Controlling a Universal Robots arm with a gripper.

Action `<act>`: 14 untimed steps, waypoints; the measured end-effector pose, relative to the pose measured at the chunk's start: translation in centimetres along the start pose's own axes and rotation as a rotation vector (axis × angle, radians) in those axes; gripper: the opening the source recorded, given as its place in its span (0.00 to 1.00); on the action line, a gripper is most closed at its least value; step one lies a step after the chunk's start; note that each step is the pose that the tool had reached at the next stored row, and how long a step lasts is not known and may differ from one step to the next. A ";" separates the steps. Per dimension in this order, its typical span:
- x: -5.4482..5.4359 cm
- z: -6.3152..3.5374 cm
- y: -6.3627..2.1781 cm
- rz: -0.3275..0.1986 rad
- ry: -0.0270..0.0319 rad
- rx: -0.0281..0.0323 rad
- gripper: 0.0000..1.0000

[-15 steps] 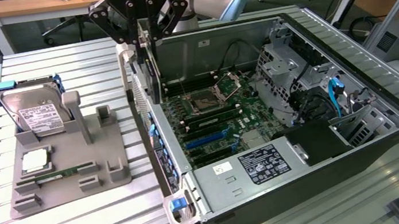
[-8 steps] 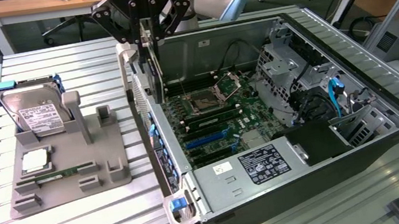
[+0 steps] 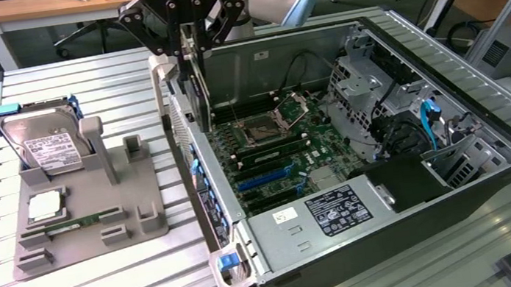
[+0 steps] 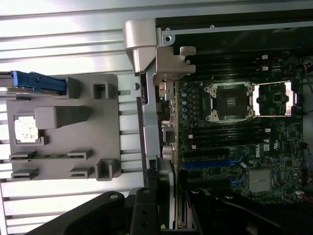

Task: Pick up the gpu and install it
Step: 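Pick up the gpu and move the gpu toward the slot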

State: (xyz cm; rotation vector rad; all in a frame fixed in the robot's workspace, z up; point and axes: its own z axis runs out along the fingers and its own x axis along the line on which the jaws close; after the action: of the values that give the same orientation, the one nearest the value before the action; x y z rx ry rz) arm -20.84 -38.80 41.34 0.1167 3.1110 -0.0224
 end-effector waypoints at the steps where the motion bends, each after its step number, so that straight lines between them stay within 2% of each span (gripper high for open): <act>1: 0.0 0.00 0.00 0.000 0.0000 0.0000 0.27; 14: -0.5 0.02 0.04 0.000 0.0000 0.0000 0.27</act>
State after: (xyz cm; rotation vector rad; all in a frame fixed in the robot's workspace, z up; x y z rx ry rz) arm -20.36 -38.80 41.33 0.1167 3.1110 -0.0224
